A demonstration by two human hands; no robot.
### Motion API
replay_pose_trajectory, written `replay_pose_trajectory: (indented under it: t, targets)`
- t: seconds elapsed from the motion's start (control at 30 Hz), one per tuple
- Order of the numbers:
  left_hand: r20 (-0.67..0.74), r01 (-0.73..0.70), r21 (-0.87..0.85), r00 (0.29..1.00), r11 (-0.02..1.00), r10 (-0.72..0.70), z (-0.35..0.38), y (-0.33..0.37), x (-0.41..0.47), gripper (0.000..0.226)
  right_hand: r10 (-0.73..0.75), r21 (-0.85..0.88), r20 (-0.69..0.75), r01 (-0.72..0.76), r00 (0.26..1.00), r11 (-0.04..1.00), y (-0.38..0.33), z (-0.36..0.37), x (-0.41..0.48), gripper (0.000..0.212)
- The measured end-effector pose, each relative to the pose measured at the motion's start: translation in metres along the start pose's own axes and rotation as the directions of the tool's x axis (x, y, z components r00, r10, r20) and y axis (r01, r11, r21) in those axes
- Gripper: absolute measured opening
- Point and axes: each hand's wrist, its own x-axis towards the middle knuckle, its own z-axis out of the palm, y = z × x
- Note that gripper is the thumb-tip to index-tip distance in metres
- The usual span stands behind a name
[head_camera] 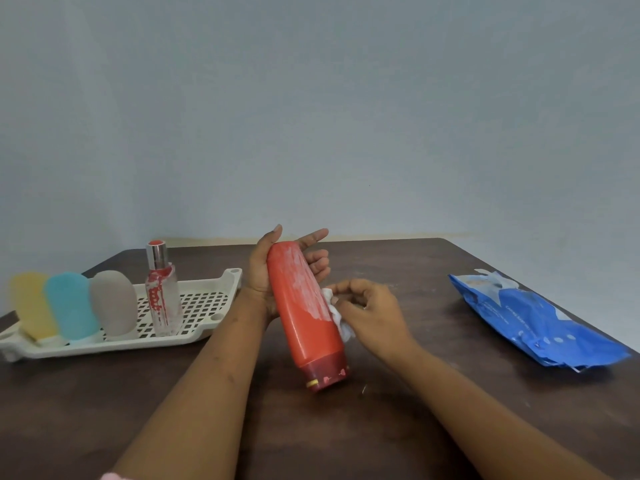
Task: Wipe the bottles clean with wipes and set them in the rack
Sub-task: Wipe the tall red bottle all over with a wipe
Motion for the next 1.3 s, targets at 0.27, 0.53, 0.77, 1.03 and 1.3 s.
replay_pose_trajectory:
  t: [0.27,0.53,0.77,1.03,1.3]
  targets:
    - [0.042,0.042,0.003,0.998,0.999,-0.043,0.005,0.001,0.001,0.083,-0.095,0.04,-0.089,0.099,0.991,0.994,-0.006,0.001,0.0,0.01]
    - [0.034,0.033,0.009,0.999,0.999,-0.033,0.005,0.002,-0.001,0.08,-0.165,0.004,-0.052,0.166,0.985,0.986,-0.011,-0.001,-0.006,0.016]
    - [0.011,0.03,-0.009,0.999,0.999,-0.03,-0.001,0.001,0.0,0.081,-0.212,-0.192,-0.024,0.203,0.977,0.96,-0.007,-0.005,-0.01,0.014]
    - [-0.02,0.007,-0.004,1.0,1.0,-0.007,-0.004,0.001,-0.002,0.082,-0.352,-0.336,0.082,0.358,0.932,0.871,-0.009,-0.01,-0.02,0.017]
    - [-0.004,0.014,-0.009,1.0,1.0,-0.014,-0.006,0.002,-0.001,0.086,-0.445,-0.362,0.15,0.468,0.883,0.807,-0.01,-0.004,-0.024,0.019]
